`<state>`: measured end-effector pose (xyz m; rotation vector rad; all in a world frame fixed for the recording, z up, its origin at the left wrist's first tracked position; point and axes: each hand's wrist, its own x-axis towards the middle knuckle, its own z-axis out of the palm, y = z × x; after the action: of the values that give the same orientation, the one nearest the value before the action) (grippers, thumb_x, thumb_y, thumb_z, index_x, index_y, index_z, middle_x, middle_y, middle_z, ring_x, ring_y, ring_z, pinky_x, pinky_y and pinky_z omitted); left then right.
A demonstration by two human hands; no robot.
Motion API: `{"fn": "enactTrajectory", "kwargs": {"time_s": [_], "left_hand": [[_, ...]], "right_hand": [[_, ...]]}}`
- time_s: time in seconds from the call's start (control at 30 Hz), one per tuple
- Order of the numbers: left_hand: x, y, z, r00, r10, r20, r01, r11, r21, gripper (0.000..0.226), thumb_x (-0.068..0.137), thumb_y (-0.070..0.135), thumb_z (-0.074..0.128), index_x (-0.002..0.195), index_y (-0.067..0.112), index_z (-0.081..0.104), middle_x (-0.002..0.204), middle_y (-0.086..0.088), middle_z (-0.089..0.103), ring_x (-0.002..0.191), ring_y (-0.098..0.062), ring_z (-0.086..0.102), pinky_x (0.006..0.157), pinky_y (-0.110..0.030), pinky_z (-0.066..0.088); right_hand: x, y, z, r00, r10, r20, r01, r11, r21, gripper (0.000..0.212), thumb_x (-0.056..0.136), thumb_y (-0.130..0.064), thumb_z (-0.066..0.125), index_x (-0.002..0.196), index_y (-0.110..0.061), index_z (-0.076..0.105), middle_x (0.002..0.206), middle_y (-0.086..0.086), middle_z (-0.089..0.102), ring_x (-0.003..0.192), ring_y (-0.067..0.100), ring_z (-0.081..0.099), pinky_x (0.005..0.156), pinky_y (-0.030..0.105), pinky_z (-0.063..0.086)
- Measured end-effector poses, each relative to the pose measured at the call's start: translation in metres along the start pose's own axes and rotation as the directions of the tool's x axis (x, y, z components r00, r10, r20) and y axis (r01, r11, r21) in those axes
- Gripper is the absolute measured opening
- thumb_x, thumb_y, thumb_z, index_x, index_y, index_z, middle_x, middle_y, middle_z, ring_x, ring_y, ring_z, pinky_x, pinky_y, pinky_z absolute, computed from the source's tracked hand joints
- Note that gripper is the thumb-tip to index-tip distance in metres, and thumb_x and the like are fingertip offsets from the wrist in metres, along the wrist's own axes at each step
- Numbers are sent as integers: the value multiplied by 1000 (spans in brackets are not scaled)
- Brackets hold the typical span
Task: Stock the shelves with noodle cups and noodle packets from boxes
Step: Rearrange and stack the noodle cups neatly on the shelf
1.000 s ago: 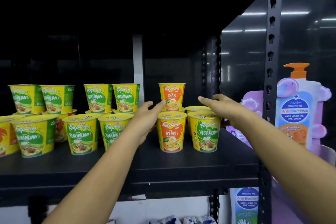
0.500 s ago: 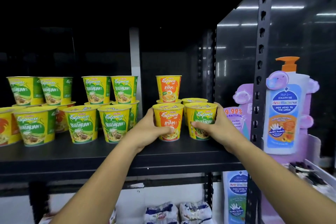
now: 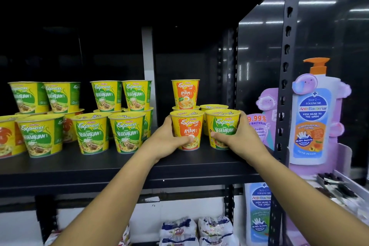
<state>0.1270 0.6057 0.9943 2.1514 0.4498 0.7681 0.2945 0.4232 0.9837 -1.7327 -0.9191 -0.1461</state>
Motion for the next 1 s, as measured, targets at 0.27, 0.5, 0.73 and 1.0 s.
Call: {"fn": "enactTrajectory", "kwargs": {"time_s": [0.27, 0.5, 0.73, 1.0], "left_hand": [[-19, 5, -7, 997, 47, -63, -27, 956, 291, 87, 87, 54, 76, 157, 30, 30, 149, 5, 56, 132, -17, 56, 100, -33, 46], [-58, -1, -36, 997, 81, -20, -61, 868, 493, 63, 94, 52, 67, 149, 24, 53, 147, 1, 59, 130, -13, 57, 109, -35, 48], [-96, -13, -73, 993, 118, -4, -93, 799, 595, 36, 97, 46, 66, 126, 27, 73, 125, 12, 71, 116, -5, 61, 100, -25, 47], [-118, -23, -105, 992, 112, -48, -66, 821, 567, 26, 100, 42, 63, 116, 28, 78, 116, 15, 73, 104, -2, 61, 90, -24, 48]], "right_hand": [[-25, -10, 1, 827, -437, -353, 383, 899, -215, 73, 87, -43, 78, 144, -17, 42, 144, 2, 42, 133, 19, 36, 109, 34, 34], [-47, -22, 18, 730, -663, 169, 681, 683, -264, 41, 97, -46, 59, 130, -22, 60, 124, -9, 60, 117, 8, 52, 97, 34, 49], [-55, -51, 68, 721, -424, 548, 651, 685, -327, 42, 104, -49, 41, 128, -25, 66, 127, -8, 68, 115, 15, 60, 95, 40, 52], [-62, -75, 106, 730, -358, 582, 621, 704, -346, 48, 106, -46, 38, 143, -24, 58, 145, -9, 59, 132, 14, 54, 109, 37, 46]]}}
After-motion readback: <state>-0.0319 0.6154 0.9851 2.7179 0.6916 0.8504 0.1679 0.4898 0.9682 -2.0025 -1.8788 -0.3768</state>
